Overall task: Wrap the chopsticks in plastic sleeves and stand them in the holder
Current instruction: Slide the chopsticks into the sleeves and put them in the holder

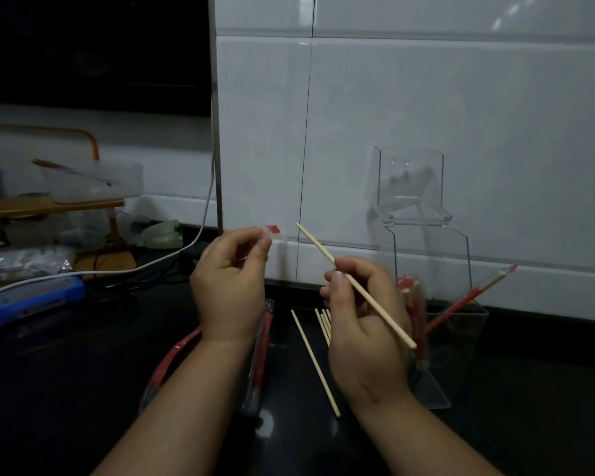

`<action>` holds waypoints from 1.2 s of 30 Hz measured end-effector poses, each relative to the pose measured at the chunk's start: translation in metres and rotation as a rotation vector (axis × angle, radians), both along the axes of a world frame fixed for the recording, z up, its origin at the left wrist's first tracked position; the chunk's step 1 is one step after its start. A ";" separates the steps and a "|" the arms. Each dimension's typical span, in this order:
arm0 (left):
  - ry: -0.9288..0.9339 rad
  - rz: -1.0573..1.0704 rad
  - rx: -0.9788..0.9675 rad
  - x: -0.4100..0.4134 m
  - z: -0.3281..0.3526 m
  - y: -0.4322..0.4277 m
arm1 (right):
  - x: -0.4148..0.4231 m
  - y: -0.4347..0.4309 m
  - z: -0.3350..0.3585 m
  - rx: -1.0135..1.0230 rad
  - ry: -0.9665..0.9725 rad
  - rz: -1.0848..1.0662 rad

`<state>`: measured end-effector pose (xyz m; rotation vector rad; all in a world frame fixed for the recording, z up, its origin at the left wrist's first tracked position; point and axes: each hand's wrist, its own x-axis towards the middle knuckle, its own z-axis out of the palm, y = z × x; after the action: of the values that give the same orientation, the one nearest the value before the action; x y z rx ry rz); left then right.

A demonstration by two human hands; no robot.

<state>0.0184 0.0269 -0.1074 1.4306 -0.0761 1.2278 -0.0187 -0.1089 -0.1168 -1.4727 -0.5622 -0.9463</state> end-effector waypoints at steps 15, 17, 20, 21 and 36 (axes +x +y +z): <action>0.143 -0.063 0.078 -0.001 -0.001 -0.003 | -0.015 -0.002 0.007 -0.077 -0.248 -0.082; 0.149 -0.063 0.071 -0.001 -0.001 -0.003 | -0.015 -0.003 0.007 -0.095 -0.262 -0.101; 0.157 -0.052 0.075 -0.001 0.000 -0.003 | -0.014 -0.003 0.007 -0.086 -0.245 -0.091; 0.157 -0.051 0.079 -0.002 0.000 -0.003 | -0.013 -0.003 0.007 -0.084 -0.240 -0.094; 0.161 -0.041 0.112 -0.002 -0.001 -0.002 | -0.014 0.000 0.008 -0.097 -0.197 -0.072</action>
<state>0.0160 0.0248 -0.1085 1.6126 -0.0642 1.0847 -0.0323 -0.1092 -0.1089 -1.5033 -0.7112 -1.1424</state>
